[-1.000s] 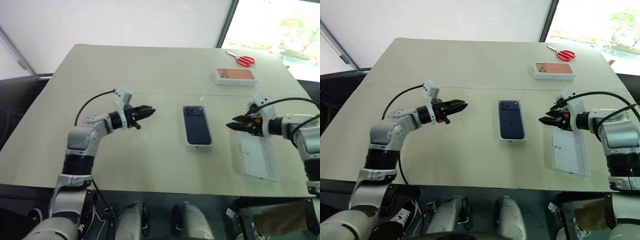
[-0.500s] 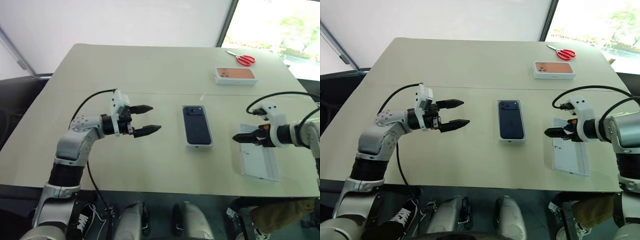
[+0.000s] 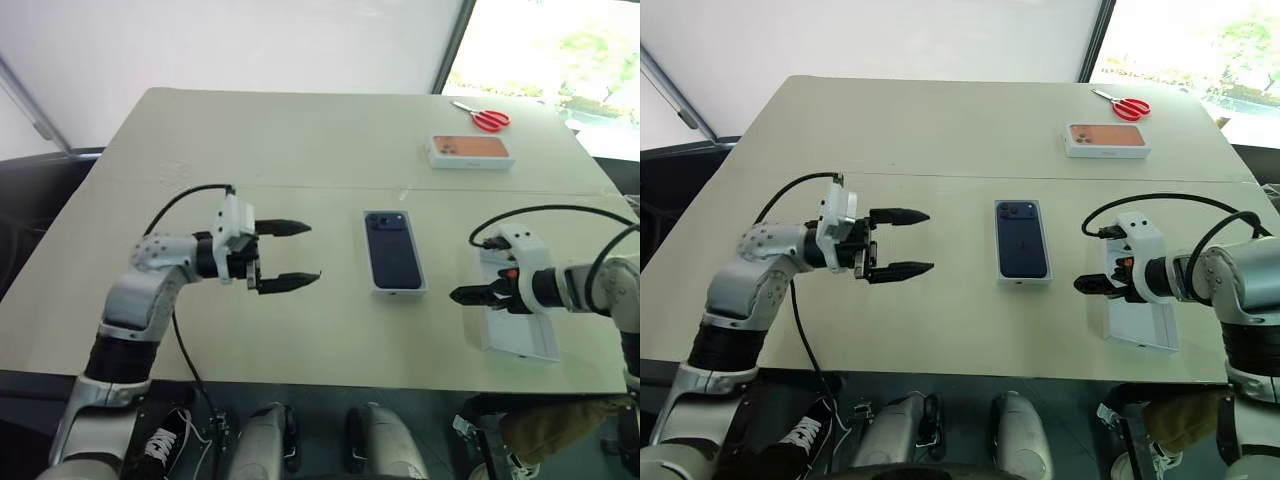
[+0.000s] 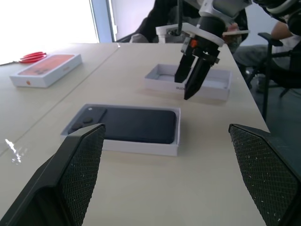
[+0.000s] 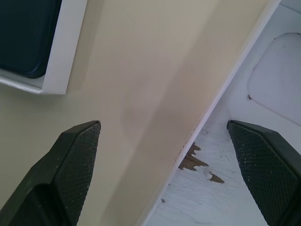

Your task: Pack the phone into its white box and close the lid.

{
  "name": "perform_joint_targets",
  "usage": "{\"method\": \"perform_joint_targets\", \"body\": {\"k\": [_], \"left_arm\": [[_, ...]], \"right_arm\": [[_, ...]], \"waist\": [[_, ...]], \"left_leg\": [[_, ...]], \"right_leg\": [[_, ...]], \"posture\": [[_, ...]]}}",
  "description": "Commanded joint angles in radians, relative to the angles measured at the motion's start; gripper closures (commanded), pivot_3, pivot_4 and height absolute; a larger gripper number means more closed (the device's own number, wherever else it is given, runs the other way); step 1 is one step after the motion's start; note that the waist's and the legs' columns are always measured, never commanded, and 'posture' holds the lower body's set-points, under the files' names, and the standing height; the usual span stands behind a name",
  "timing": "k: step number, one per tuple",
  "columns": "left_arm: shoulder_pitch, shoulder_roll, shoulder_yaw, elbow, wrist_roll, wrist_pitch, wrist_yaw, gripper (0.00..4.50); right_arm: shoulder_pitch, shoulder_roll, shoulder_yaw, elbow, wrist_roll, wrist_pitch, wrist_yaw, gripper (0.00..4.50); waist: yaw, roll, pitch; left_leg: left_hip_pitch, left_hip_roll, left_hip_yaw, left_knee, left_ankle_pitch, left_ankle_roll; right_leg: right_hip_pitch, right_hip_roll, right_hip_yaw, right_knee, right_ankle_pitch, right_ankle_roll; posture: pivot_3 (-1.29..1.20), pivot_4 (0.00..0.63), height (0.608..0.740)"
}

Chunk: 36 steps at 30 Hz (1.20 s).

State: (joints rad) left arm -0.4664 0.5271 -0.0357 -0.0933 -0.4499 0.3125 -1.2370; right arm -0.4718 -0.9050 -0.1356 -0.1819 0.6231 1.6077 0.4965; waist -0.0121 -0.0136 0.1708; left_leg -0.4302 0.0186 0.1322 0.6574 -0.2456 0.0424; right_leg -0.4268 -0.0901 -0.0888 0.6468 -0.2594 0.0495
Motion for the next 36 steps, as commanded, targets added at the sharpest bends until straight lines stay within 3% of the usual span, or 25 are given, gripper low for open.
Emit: {"method": "perform_joint_targets", "body": {"k": [1, 10, 13, 20, 25, 30, 32, 33, 34, 36], "left_arm": [[0.000, -0.004, -0.005, -0.039, -0.016, -0.030, 0.001, 0.08], [-0.007, -0.028, -0.008, -0.027, -0.006, -0.051, 0.046, 0.08], [-0.013, -0.040, -0.005, -0.022, -0.009, -0.045, 0.072, 0.00], [-0.009, -0.049, -0.011, -0.034, -0.013, -0.042, 0.098, 0.00], [0.001, -0.046, -0.010, -0.043, -0.012, -0.035, 0.113, 0.00], [0.015, -0.037, -0.011, -0.048, -0.016, -0.013, 0.126, 0.00], [0.017, -0.039, -0.009, -0.036, -0.001, -0.020, 0.147, 0.00], [0.016, -0.041, -0.006, -0.030, -0.001, -0.018, 0.154, 0.00], [0.014, -0.041, -0.005, -0.021, 0.001, -0.009, 0.164, 0.00], [0.004, -0.043, 0.005, -0.006, -0.011, 0.015, 0.183, 0.00]], "right_arm": [[-0.012, -0.006, -0.046, 0.008, 0.077, 0.007, -0.117, 0.00], [-0.011, -0.013, -0.059, 0.038, 0.300, 0.007, -0.351, 0.00], [-0.002, -0.022, -0.064, 0.051, 0.399, 0.007, -0.423, 0.88], [0.012, -0.014, -0.073, 0.078, 0.523, 0.007, -0.580, 4.46], [0.011, 0.030, -0.085, 0.097, 0.521, 0.007, -0.660, 4.46], [-0.152, 0.127, -0.143, 0.172, 0.403, 0.001, -0.696, 4.46], [-0.244, 0.200, -0.209, 0.230, 0.411, -0.009, -0.674, 4.46], [-0.269, 0.209, -0.209, 0.231, 0.409, -0.025, -0.638, 4.46], [-0.278, 0.162, -0.131, 0.193, 0.361, -0.075, -0.574, 4.46], [-0.357, 0.217, -0.197, 0.250, 0.376, -0.102, -0.546, 4.46]], "waist": [[0.001, 0.000, 0.000], [0.000, 0.000, 0.000], [0.001, 0.000, 0.000], [0.001, 0.000, 0.000], [0.000, -0.001, 0.000], [-0.007, -0.001, 0.000], [-0.008, 0.000, 0.000], [-0.005, 0.000, 0.000], [-0.002, 0.000, 0.000], [0.005, 0.001, 0.001]], "left_leg": [[0.000, 0.000, 0.000, 0.000, 0.000, 0.000], [0.000, 0.000, 0.000, 0.000, 0.000, 0.001], [0.000, 0.000, 0.000, 0.000, 0.000, 0.002], [0.000, 0.000, 0.001, 0.000, 0.000, 0.002], [0.000, 0.001, 0.001, 0.001, 0.000, 0.002], [0.000, 0.005, 0.002, 0.004, -0.001, 0.003], [-0.001, 0.006, 0.003, 0.004, -0.001, 0.002], [-0.001, 0.006, 0.003, 0.004, 0.000, 0.002], [-0.002, 0.007, 0.003, 0.004, 0.000, 0.002], [-0.003, 0.007, 0.003, 0.004, 0.000, 0.002]], "right_leg": [[0.000, 0.000, 0.000, 0.000, 0.000, 0.000], [0.000, 0.001, 0.000, 0.000, 0.001, 0.003], [0.000, 0.002, 0.000, 0.000, 0.002, 0.004], [0.001, 0.003, 0.000, 0.000, 0.002, 0.005], [0.001, 0.004, 0.000, 0.000, 0.002, 0.007], [0.002, 0.008, 0.001, 0.000, 0.003, 0.007], [0.001, 0.009, 0.002, 0.000, 0.003, 0.007], [0.000, 0.010, 0.002, 0.000, 0.003, 0.007], [-0.001, 0.010, 0.002, 0.001, 0.003, 0.007], [-0.002, 0.011, 0.001, 0.001, 0.003, 0.007]], "posture": [[0.00, 0.150, 0.740], [0.00, 0.150, 0.740], [0.00, 0.150, 0.740], [0.00, 0.150, 0.740], [0.00, 0.150, 0.740], [0.00, 0.150, 0.740], [0.00, 0.150, 0.740], [0.00, 0.150, 0.740], [0.00, 0.150, 0.740], [0.00, 0.150, 0.740]]}}
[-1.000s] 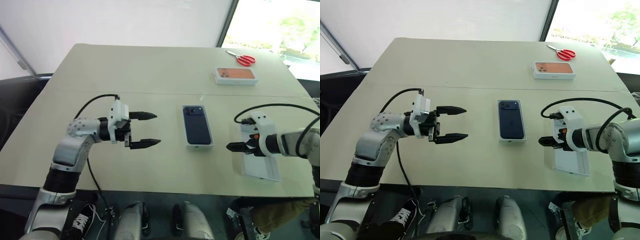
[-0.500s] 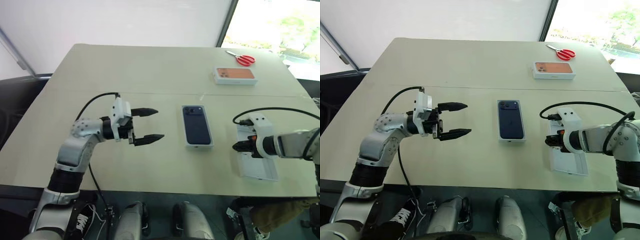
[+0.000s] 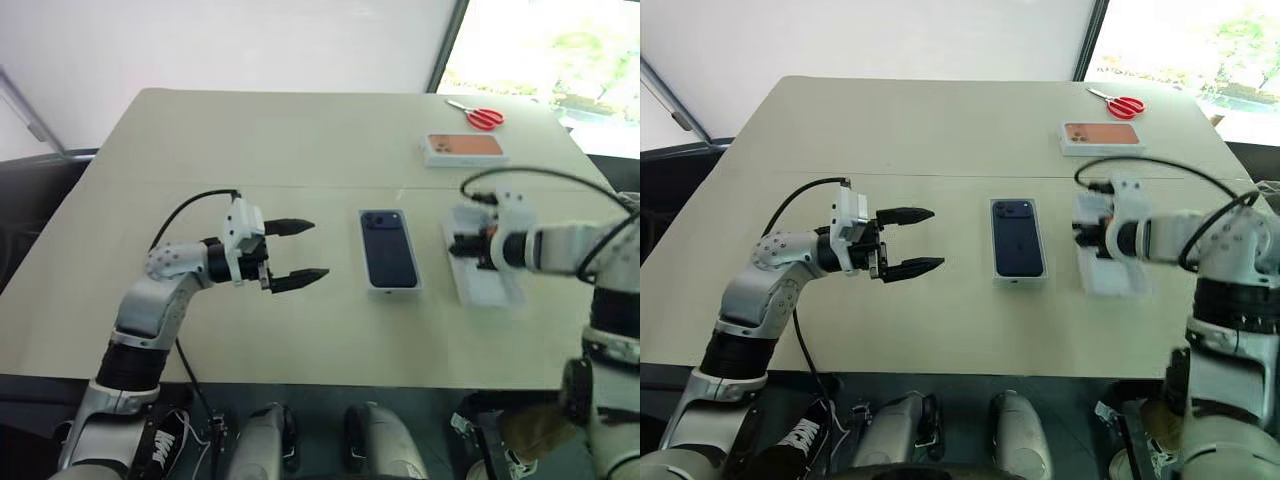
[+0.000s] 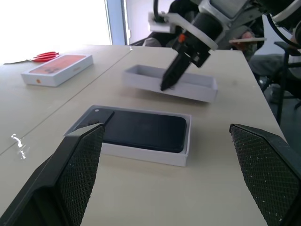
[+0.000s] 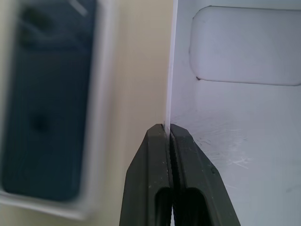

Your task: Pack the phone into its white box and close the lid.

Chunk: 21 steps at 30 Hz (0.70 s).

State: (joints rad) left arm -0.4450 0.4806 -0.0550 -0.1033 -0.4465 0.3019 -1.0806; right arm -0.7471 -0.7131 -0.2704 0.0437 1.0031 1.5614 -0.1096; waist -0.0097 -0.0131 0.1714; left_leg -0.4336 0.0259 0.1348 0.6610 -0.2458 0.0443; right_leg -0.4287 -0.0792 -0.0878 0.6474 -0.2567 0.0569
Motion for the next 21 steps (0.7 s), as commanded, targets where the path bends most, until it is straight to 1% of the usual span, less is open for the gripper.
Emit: {"method": "perform_joint_targets", "body": {"k": [1, 2, 4, 6, 8, 10, 12, 15, 18, 20, 21], "left_arm": [[-0.025, 0.003, 0.030, 0.012, -0.026, 0.047, 0.035, 0.00], [-0.032, 0.001, 0.036, 0.024, -0.023, 0.050, 0.047, 0.00], [-0.041, 0.000, 0.045, 0.040, -0.025, 0.061, 0.062, 0.00], [-0.044, -0.005, 0.055, 0.046, -0.031, 0.069, 0.079, 0.00], [-0.052, -0.013, 0.068, 0.053, -0.045, 0.084, 0.093, 0.00], [-0.061, -0.017, 0.073, 0.064, -0.043, 0.095, 0.114, 0.00], [-0.072, -0.029, 0.073, 0.082, -0.019, 0.087, 0.152, 0.00], [-0.083, -0.057, 0.086, 0.101, -0.006, 0.081, 0.225, 0.00], [-0.079, -0.068, 0.092, 0.100, -0.006, 0.092, 0.263, 0.00], [-0.075, -0.077, 0.097, 0.101, -0.006, 0.092, 0.286, 0.00], [-0.074, -0.084, 0.103, 0.101, -0.015, 0.104, 0.296, 0.25]], "right_arm": [[-0.121, 0.050, -0.087, 0.044, 0.009, -0.072, 0.085, 4.46], [-0.163, 0.084, -0.122, 0.063, 0.033, -0.088, 0.107, 4.46], [-0.245, 0.155, -0.224, 0.146, 0.103, -0.051, 0.102, 4.46], [-0.281, 0.211, -0.293, 0.197, 0.134, -0.034, 0.081, 4.46], [-0.294, 0.263, -0.341, 0.232, 0.182, 0.004, 0.078, 4.46], [-0.273, 0.302, -0.336, 0.190, 0.204, -0.001, 0.105, 4.46], [-0.268, 0.390, -0.386, 0.221, 0.283, -0.007, 0.064, 4.46], [-0.213, 0.507, -0.382, 0.179, 0.357, -0.002, 0.027, 4.46], [-0.153, 0.563, -0.350, 0.138, 0.359, -0.041, 0.002, 4.46], [-0.135, 0.576, -0.329, 0.142, 0.348, -0.067, 0.001, 4.46], [-0.121, 0.575, -0.313, 0.144, 0.332, -0.079, 0.012, 4.49]], "waist": [[0.000, 0.000, 0.000], [-0.002, 0.000, 0.000], [-0.004, 0.000, 0.000], [-0.005, 0.000, 0.000], [-0.002, 0.000, 0.000], [-0.002, 0.000, 0.000], [-0.005, 0.000, 0.000], [-0.006, 0.000, 0.000], [-0.007, 0.001, 0.000], [-0.006, 0.001, 0.000], [-0.006, 0.001, 0.000]], "left_leg": [[-0.001, 0.000, 0.000, 0.000, 0.000, 0.000], [-0.001, 0.000, 0.000, 0.000, 0.000, 0.000], [-0.002, 0.000, 0.000, 0.001, 0.000, 0.000], [-0.002, 0.000, 0.000, 0.002, 0.000, 0.000], [-0.002, 0.000, 0.000, 0.002, 0.000, 0.000], [-0.002, 0.000, 0.000, 0.002, 0.000, 0.000], [-0.003, -0.001, 0.000, 0.002, 0.000, 0.000], [-0.003, 0.000, 0.000, 0.002, 0.000, 0.000], [-0.003, 0.000, 0.000, 0.002, 0.001, 0.000], [-0.003, -0.001, 0.000, 0.002, 0.002, -0.002], [-0.003, -0.001, 0.000, 0.002, 0.002, -0.002]], "right_leg": [[0.000, 0.000, 0.000, 0.000, 0.000, 0.000], [-0.001, 0.000, 0.000, 0.000, 0.000, 0.000], [-0.001, 0.000, 0.000, 0.000, 0.001, 0.001], [-0.001, 0.000, 0.000, 0.000, 0.001, 0.001], [-0.001, 0.000, 0.000, 0.000, 0.001, 0.001], [-0.001, -0.001, 0.000, 0.000, 0.001, 0.001], [-0.001, -0.001, 0.000, 0.000, 0.001, 0.001], [-0.001, -0.001, 0.000, 0.001, 0.002, 0.001], [-0.001, -0.001, 0.000, 0.001, 0.002, 0.001], [-0.002, -0.001, 0.000, 0.001, 0.002, 0.001], [-0.002, -0.002, 0.000, 0.001, 0.002, 0.002]], "posture": [[0.00, 0.150, 0.740], [0.00, 0.150, 0.740], [0.00, 0.150, 0.740], [0.00, 0.150, 0.740], [0.00, 0.150, 0.740], [0.00, 0.150, 0.740], [0.00, 0.150, 0.740], [0.00, 0.150, 0.740], [0.00, 0.150, 0.740], [0.00, 0.150, 0.740], [0.00, 0.150, 0.740]]}}
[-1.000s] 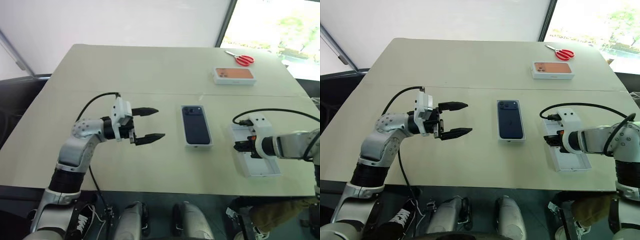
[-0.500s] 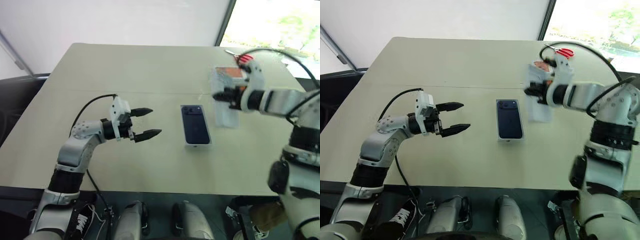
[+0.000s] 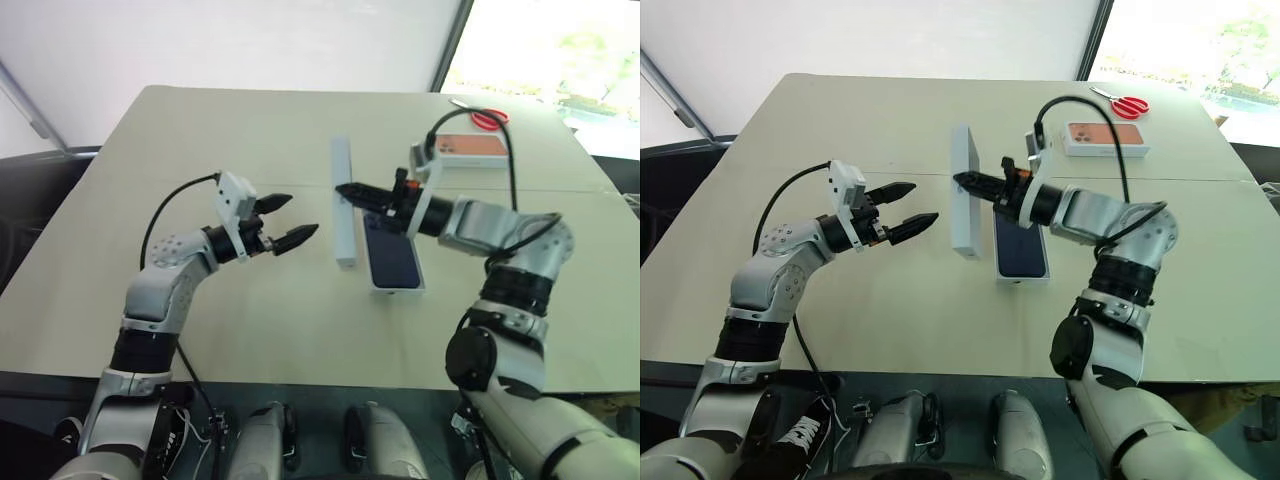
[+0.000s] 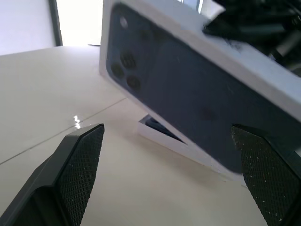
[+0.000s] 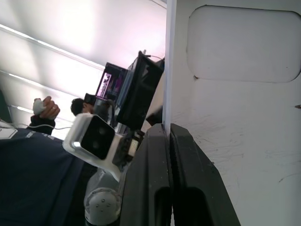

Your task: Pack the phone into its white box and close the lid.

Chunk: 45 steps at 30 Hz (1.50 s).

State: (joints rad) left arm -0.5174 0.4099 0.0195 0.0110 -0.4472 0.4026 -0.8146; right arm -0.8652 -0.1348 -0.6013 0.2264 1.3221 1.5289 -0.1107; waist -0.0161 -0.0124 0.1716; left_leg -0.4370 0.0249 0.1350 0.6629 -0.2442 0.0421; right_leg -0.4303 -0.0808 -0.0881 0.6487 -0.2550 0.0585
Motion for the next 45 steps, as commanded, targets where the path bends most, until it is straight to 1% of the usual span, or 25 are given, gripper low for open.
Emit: {"method": "perform_joint_targets", "body": {"k": [1, 2, 3, 5, 6, 8, 9, 10, 14, 16, 19, 22, 24, 25, 27, 31, 34, 39, 40, 41, 45], "left_arm": [[0.001, -0.023, 0.037, -0.012, -0.041, 0.035, 0.033, 0.53], [0.008, -0.029, 0.034, -0.014, -0.037, 0.034, 0.041, 0.85], [0.013, -0.032, 0.031, -0.015, -0.031, 0.031, 0.046, 1.30], [0.026, -0.039, 0.018, -0.025, -0.018, 0.035, 0.059, 2.39], [0.035, -0.045, 0.009, -0.031, -0.012, 0.027, 0.063, 2.85], [0.043, -0.072, -0.003, -0.025, -0.013, 0.031, 0.079, 3.95], [0.041, -0.085, -0.009, -0.012, -0.007, 0.024, 0.086, 4.42], [0.036, -0.102, -0.016, 0.007, 0.004, 0.004, 0.090, 4.47], [0.000, -0.169, -0.045, 0.079, 0.059, -0.044, 0.135, 4.47], [-0.029, -0.213, -0.043, 0.099, 0.062, -0.029, 0.181, 4.47], [-0.053, -0.246, -0.064, 0.134, 0.091, -0.057, 0.188, 4.47], [-0.067, -0.268, -0.083, 0.181, 0.121, -0.089, 0.187, 4.47], [-0.071, -0.285, -0.084, 0.203, 0.119, -0.091, 0.184, 4.47], [-0.073, -0.294, -0.081, 0.211, 0.115, -0.086, 0.186, 4.47], [-0.070, -0.298, -0.084, 0.219, 0.119, -0.082, 0.181, 4.47], [-0.058, -0.291, -0.087, 0.222, 0.128, -0.080, 0.173, 4.47], [-0.060, -0.295, -0.085, 0.235, 0.135, -0.091, 0.172, 4.50], [-0.065, -0.318, -0.099, 0.262, 0.151, -0.105, 0.173, 4.50], [-0.065, -0.323, -0.103, 0.267, 0.155, -0.110, 0.172, 4.50], [-0.066, -0.330, -0.106, 0.275, 0.160, -0.117, 0.171, 4.50], [-0.091, -0.366, -0.128, 0.329, 0.180, -0.156, 0.157, 4.50]], "right_arm": [[0.014, -0.005, 0.027, -0.024, -0.005, -0.061, 0.020, 4.50], [0.031, -0.012, 0.045, -0.013, -0.032, -0.079, 0.034, 4.50], [0.042, -0.018, 0.059, -0.005, -0.049, -0.093, 0.044, 4.50], [0.054, -0.023, 0.066, 0.022, -0.056, -0.110, 0.061, 4.50], [0.061, -0.026, 0.071, 0.034, -0.061, -0.117, 0.074, 4.50], [0.075, -0.032, 0.086, 0.055, -0.087, -0.128, 0.078, 4.50], [0.077, -0.032, 0.087, 0.067, -0.095, -0.136, 0.073, 4.50], [0.078, -0.036, 0.093, 0.071, -0.099, -0.136, 0.081, 4.50], [0.074, -0.048, 0.086, 0.095, -0.076, -0.106, 0.095, 4.50], [0.074, -0.056, 0.087, 0.100, -0.068, -0.083, 0.104, 4.50], [0.074, -0.075, 0.077, 0.120, -0.042, -0.026, 0.112, 4.50], [0.081, -0.087, 0.078, 0.121, -0.028, 0.006, 0.124, 4.50], [0.101, -0.098, 0.118, 0.080, -0.087, -0.045, 0.150, 4.50], [0.094, -0.093, 0.103, 0.106, -0.088, -0.058, 0.142, 4.50], [0.087, -0.099, 0.114, 0.120, -0.120, -0.098, 0.163, 4.50], [0.087, -0.098, 0.112, 0.134, -0.123, -0.089, 0.187, 4.50], [0.099, -0.106, 0.123, 0.146, -0.166, -0.111, 0.196, 3.56], [0.071, -0.148, 0.134, 0.162, -0.223, -0.164, 0.256, 1.02], [0.066, -0.166, 0.150, 0.159, -0.246, -0.182, 0.280, 0.42], [0.068, -0.198, 0.191, 0.138, -0.287, -0.208, 0.316, 0.04], [0.082, -0.342, 0.337, 0.060, -0.425, -0.328, 0.495, 0.04]], "waist": [[0.000, 0.000, 0.000], [0.001, 0.000, 0.000], [0.000, 0.000, 0.000], [-0.002, 0.000, 0.000], [-0.002, 0.000, 0.000], [-0.002, 0.000, 0.000], [-0.001, 0.000, 0.000], [0.000, 0.000, 0.000], [0.002, 0.000, 0.000], [0.003, 0.000, 0.000], [0.002, 0.000, 0.000], [0.002, 0.000, 0.000], [0.002, 0.000, 0.000], [0.002, 0.000, 0.000], [0.002, 0.000, 0.000], [0.001, 0.000, 0.000], [0.003, 0.000, 0.000], [0.004, 0.000, 0.000], [0.003, 0.000, 0.000], [0.002, 0.000, 0.000], [0.005, 0.000, 0.000]], "left_leg": [[0.000, 0.000, 0.000, 0.000, 0.000, 0.000], [0.000, 0.000, 0.000, 0.000, 0.000, 0.001], [0.000, 0.000, 0.000, 0.000, -0.001, 0.001], [0.000, 0.000, 0.000, 0.000, 0.000, 0.000], [0.000, 0.000, 0.000, 0.000, 0.000, 0.000], [0.000, 0.000, 0.000, 0.000, 0.000, 0.000], [0.000, 0.000, 0.000, 0.000, 0.000, 0.000], [0.000, 0.000, 0.000, 0.000, 0.000, 0.000], [0.000, 0.000, 0.000, 0.000, -0.001, 0.001], [0.000, 0.000, 0.000, 0.000, -0.001, 0.002], [0.000, 0.000, 0.000, 0.000, -0.001, 0.002], [0.000, 0.000, 0.000, 0.000, -0.002, 0.003], [0.000, 0.000, 0.000, 0.000, -0.002, 0.003], [0.000, 0.000, 0.000, 0.000, -0.002, 0.003], [0.000, 0.000, 0.000, 0.000, -0.002, 0.003], [0.000, 0.000, 0.000, 0.000, -0.002, 0.003], [0.000, 0.000, 0.000, 0.000, -0.002, 0.003], [0.000, 0.000, 0.000, 0.000, -0.002, 0.004], [0.000, 0.000, 0.000, 0.000, -0.002, 0.004], [0.000, 0.000, 0.000, 0.000, -0.002, 0.004], [0.000, 0.000, 0.000, 0.000, -0.002, 0.004]], "right_leg": [[0.000, 0.000, 0.000, 0.000, 0.000, 0.000], [0.000, 0.000, 0.000, 0.000, 0.000, 0.000], [0.000, 0.000, 0.000, 0.000, 0.000, 0.000], [0.000, 0.000, 0.000, 0.000, 0.000, 0.000], [0.000, 0.000, 0.000, 0.000, 0.000, 0.000], [0.000, 0.000, 0.000, 0.000, 0.000, 0.000], [0.000, 0.000, 0.000, 0.000, 0.000, 0.000], [0.000, 0.000, 0.000, 0.000, 0.000, 0.000], [0.000, 0.000, 0.000, 0.000, 0.000, 0.000], [0.000, 0.000, 0.000, 0.000, 0.000, 0.000], [0.000, 0.000, 0.000, 0.000, 0.000, 0.000], [0.000, 0.000, 0.000, 0.000, 0.000, 0.000], [0.000, 0.000, 0.000, 0.000, 0.000, 0.000], [0.000, 0.000, 0.000, 0.000, 0.000, 0.000], [0.000, 0.000, 0.000, 0.000, 0.000, 0.000], [0.000, 0.000, 0.000, 0.000, 0.000, 0.000], [0.000, 0.000, 0.000, 0.000, 0.000, 0.000], [0.000, 0.000, 0.000, 0.000, 0.000, 0.000], [0.000, 0.000, 0.000, -0.001, 0.000, 0.000], [0.000, 0.000, 0.000, 0.000, 0.000, 0.000], [0.000, 0.000, 0.000, -0.001, 0.000, 0.000]], "posture": [[0.00, 0.150, 0.740], [0.00, 0.150, 0.740], [0.00, 0.150, 0.740], [0.00, 0.150, 0.740], [0.00, 0.150, 0.740], [0.00, 0.150, 0.740], [0.00, 0.150, 0.740], [0.00, 0.150, 0.740], [0.00, 0.150, 0.740], [0.00, 0.150, 0.740], [0.00, 0.150, 0.740], [0.00, 0.150, 0.740], [0.00, 0.150, 0.740], [0.00, 0.150, 0.740], [0.00, 0.150, 0.740], [0.00, 0.150, 0.740], [0.00, 0.150, 0.740], [0.00, 0.150, 0.740], [0.00, 0.150, 0.740], [0.00, 0.150, 0.740], [0.00, 0.150, 0.740]]}}
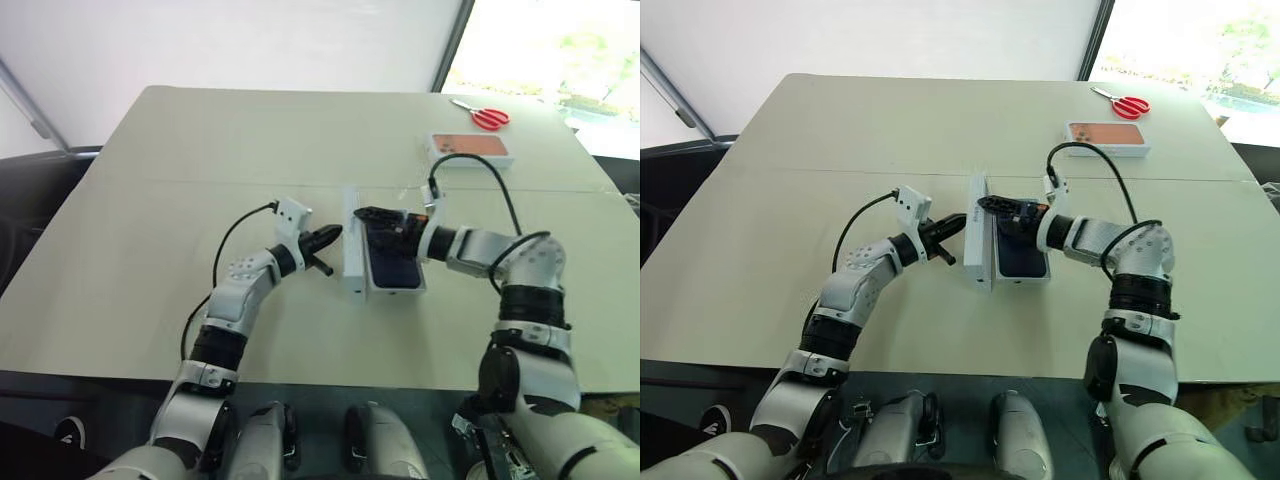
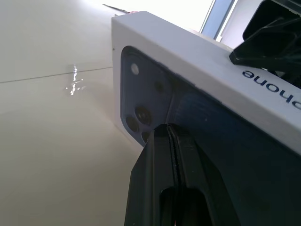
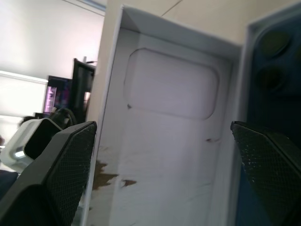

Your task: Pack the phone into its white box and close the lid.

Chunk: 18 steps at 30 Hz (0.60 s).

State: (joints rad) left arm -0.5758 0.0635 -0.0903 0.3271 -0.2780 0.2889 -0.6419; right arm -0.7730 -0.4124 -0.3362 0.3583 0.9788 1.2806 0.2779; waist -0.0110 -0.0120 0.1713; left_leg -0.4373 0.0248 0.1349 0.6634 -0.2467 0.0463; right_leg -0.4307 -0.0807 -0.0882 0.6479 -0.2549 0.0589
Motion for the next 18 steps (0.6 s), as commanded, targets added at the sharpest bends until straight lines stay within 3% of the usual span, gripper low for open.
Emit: {"method": "perform_joint_targets", "body": {"k": [1, 5, 12, 15, 18], "left_arm": [[-0.042, -0.027, -0.021, 0.028, 0.015, -0.049, -0.018, 4.50], [-0.089, -0.064, -0.031, 0.103, 0.031, -0.090, -0.027, 4.50], [-0.142, -0.105, -0.041, 0.233, 0.066, -0.166, -0.042, 4.50], [-0.154, -0.102, -0.029, 0.246, 0.065, -0.182, -0.042, 4.50], [-0.147, -0.081, -0.026, 0.227, 0.065, -0.171, -0.052, 4.50]], "right_arm": [[-0.008, -0.094, 0.099, -0.076, -0.117, -0.117, 0.141, 0.04], [-0.048, -0.180, 0.081, -0.021, -0.202, -0.263, 0.228, 0.04], [0.072, -0.352, 0.295, -0.104, -0.507, -0.628, 0.463, 0.04], [0.104, -0.363, 0.318, -0.123, -0.551, -0.672, 0.503, 0.04], [0.145, -0.364, 0.348, -0.145, -0.623, -0.761, 0.527, 1.31]], "waist": [[-0.001, 0.000, 0.000], [0.000, 0.000, 0.000], [0.001, -0.001, 0.000], [-0.001, -0.001, 0.000], [-0.001, -0.001, 0.000]], "left_leg": [[0.000, 0.000, 0.000, 0.000, 0.000, 0.000], [0.000, 0.000, 0.000, 0.000, 0.000, 0.001], [-0.002, 0.000, 0.000, 0.000, -0.001, 0.001], [-0.002, 0.000, 0.000, 0.001, -0.001, 0.001], [-0.002, 0.001, 0.000, 0.002, -0.001, 0.001]], "right_leg": [[0.000, 0.000, 0.000, 0.000, 0.000, 0.000], [0.000, 0.000, 0.000, -0.001, 0.000, 0.000], [-0.001, 0.000, 0.000, -0.001, 0.000, 0.000], [-0.001, 0.000, -0.001, -0.001, 0.000, 0.001], [-0.001, 0.000, -0.001, -0.001, 0.000, 0.001]], "posture": [[0.00, 0.150, 0.740], [0.00, 0.150, 0.740], [0.00, 0.150, 0.740], [0.00, 0.150, 0.740], [0.00, 0.150, 0.740]]}}
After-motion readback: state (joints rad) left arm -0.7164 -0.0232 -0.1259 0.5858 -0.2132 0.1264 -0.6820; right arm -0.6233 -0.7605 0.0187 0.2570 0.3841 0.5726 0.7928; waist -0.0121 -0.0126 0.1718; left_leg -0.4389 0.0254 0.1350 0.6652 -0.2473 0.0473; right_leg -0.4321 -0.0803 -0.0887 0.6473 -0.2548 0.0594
